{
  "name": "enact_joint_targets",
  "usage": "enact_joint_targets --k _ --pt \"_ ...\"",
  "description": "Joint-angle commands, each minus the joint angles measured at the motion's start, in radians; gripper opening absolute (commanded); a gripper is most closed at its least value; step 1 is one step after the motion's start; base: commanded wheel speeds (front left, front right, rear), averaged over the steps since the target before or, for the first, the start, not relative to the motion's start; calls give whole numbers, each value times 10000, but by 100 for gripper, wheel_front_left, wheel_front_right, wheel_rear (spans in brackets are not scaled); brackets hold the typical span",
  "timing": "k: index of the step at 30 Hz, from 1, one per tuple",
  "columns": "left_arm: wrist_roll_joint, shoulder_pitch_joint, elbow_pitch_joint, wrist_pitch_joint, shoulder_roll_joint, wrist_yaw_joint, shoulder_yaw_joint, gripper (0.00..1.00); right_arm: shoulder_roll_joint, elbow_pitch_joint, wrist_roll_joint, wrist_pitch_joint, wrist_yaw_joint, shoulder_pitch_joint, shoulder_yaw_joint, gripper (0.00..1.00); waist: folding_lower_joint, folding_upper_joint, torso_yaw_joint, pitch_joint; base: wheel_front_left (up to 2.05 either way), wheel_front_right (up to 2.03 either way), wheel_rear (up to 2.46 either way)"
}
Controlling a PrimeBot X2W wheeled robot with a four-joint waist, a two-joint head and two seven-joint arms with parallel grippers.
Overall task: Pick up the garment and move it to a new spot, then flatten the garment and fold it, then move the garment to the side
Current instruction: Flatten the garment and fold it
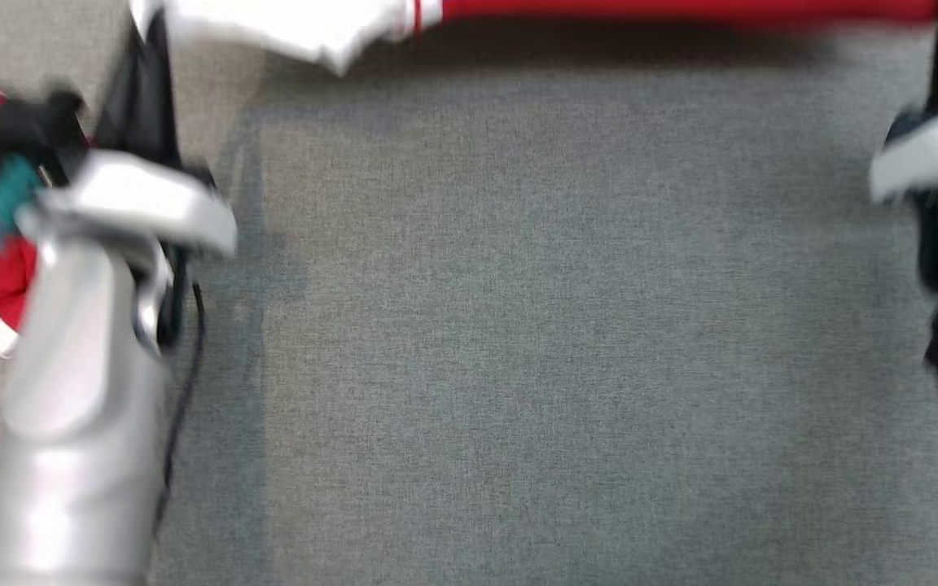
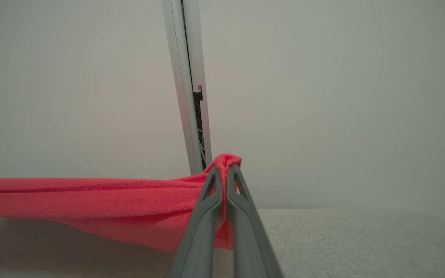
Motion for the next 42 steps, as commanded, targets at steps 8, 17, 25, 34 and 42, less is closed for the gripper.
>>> enact_joint_targets --k 8,17,25,34,42 --pt "-74 3375 -140 -44 -479 -12 512 0 293 -519 659 -64 -6 3273 67 0 -1 0 -200 -1066 0 0 0" --pt "-128 5500 -74 -45 -814 17 731 0 716 -733 807 -65 -6 5495 171 0 -1 0 -162 -2448 0 0 0" --pt "-34 7024 106 -46 -855 -37 697 0 947 -504 789 -66 -6 7221 330 0 -1 0 -7 -3969 0 0 0" --pt "-108 8848 19 -45 -865 -53 840 0 1162 -538 854 -62 -6 9224 718 0 -1 0 119 -5184 0 0 0" --pt "-361 9997 -316 -46 -868 37 821 0 1148 -827 1064 -60 -6 10272 1238 0 -1 0 197 -5436 0 0 0"
